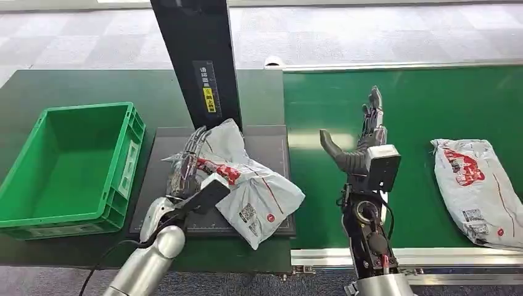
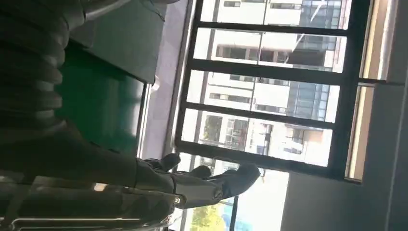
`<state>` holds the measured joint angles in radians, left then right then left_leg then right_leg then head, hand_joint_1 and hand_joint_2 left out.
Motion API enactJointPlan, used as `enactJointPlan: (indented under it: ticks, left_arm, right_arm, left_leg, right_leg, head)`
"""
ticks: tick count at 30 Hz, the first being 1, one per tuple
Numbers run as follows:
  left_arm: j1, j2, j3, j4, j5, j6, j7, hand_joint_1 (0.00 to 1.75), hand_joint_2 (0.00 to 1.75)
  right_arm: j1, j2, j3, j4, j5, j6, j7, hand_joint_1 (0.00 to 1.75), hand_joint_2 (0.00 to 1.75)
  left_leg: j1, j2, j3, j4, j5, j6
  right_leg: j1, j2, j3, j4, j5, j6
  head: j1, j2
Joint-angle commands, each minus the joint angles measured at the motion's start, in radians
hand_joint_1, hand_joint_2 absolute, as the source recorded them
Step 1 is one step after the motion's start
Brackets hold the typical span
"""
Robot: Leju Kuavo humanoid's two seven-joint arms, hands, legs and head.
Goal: Moved the parcel from conveyor to table for the left to box.
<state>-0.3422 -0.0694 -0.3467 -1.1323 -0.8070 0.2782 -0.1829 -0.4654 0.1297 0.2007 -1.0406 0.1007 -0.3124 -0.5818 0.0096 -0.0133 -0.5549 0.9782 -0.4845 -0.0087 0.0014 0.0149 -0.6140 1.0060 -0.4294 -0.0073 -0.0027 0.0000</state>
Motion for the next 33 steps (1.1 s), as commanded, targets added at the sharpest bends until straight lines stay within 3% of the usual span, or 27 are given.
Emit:
enactJointPlan:
  ticks: [1,5,16,17,18,19,21,26,33]
  left_arm:
    - [-0.117,0.013,-0.113,0.318,-0.217,-0.070,0.126,0.00,1.75]
    - [-0.123,-0.012,-0.096,0.341,-0.224,-0.099,0.100,0.00,1.75]
    - [-0.123,-0.007,-0.094,0.373,-0.278,-0.185,0.121,0.00,1.75]
    - [-0.123,-0.007,-0.093,0.371,-0.281,-0.182,0.121,0.37,1.75]
    - [-0.117,-0.009,-0.084,0.357,-0.282,-0.154,0.117,1.34,1.75]
    - [-0.113,-0.010,-0.077,0.348,-0.278,-0.136,0.114,1.69,1.75]
    - [-0.101,-0.016,-0.051,0.307,-0.253,-0.060,0.090,1.75,1.75]
    - [-0.086,-0.021,-0.019,0.231,-0.170,0.027,0.041,1.75,1.75]
    - [-0.056,-0.034,0.019,0.163,-0.101,0.139,-0.006,1.75,1.75]
  right_arm:
    - [0.009,-0.020,-0.007,0.024,0.000,0.033,0.018,0.00,1.75]
    - [0.013,-0.014,0.005,0.025,0.010,0.044,0.025,0.00,1.75]
    - [-0.019,-0.001,0.015,0.084,0.035,0.087,0.059,0.00,1.75]
    - [-0.019,-0.002,0.014,0.084,0.036,0.087,0.061,0.00,1.75]
    - [-0.016,-0.003,0.012,0.084,0.036,0.092,0.068,0.00,1.75]
    - [-0.016,-0.003,0.010,0.089,0.032,0.096,0.078,0.00,1.75]
    - [-0.026,-0.007,-0.009,0.154,-0.021,0.175,0.144,0.00,1.75]
    - [-0.086,-0.005,-0.035,0.348,-0.147,0.357,0.190,0.00,1.75]
    - [-0.129,0.007,-0.011,0.408,-0.153,0.345,0.190,0.00,1.75]
  left_leg:
    - [0.000,-0.002,0.003,-0.002,0.001,0.000]
    - [0.000,-0.001,0.003,-0.002,0.000,0.000]
    - [-0.001,0.001,0.003,-0.001,0.000,0.000]
    - [-0.001,0.000,0.003,-0.001,0.000,0.000]
    - [-0.001,0.002,0.005,-0.004,0.001,0.000]
    - [-0.001,0.000,0.004,-0.002,0.000,0.000]
    - [-0.001,0.001,0.005,-0.002,0.000,0.000]
    - [0.000,0.001,0.005,-0.002,0.000,0.000]
    - [-0.001,0.001,0.004,-0.001,0.000,0.000]
  right_leg:
    - [0.000,-0.003,0.004,-0.002,0.000,0.001]
    - [0.000,-0.004,0.004,-0.002,-0.001,0.001]
    - [-0.001,0.000,0.003,-0.001,0.000,0.001]
    - [-0.001,0.000,0.004,-0.001,0.000,0.001]
    - [-0.001,-0.001,0.006,-0.003,0.001,0.001]
    - [-0.001,0.000,0.005,-0.001,0.000,0.001]
    - [-0.001,0.000,0.006,-0.001,0.000,0.001]
    - [0.000,0.000,0.006,-0.002,0.001,0.001]
    - [-0.001,0.001,0.004,0.000,0.000,0.001]
  head:
    - [0.000,0.000]
    - [0.000,0.000]
    - [0.000,0.000]
    - [0.000,0.000]
    - [0.000,0.000]
    - [0.000,0.000]
    - [0.000,0.000]
    - [0.000,0.000]
    - [0.000,0.000]
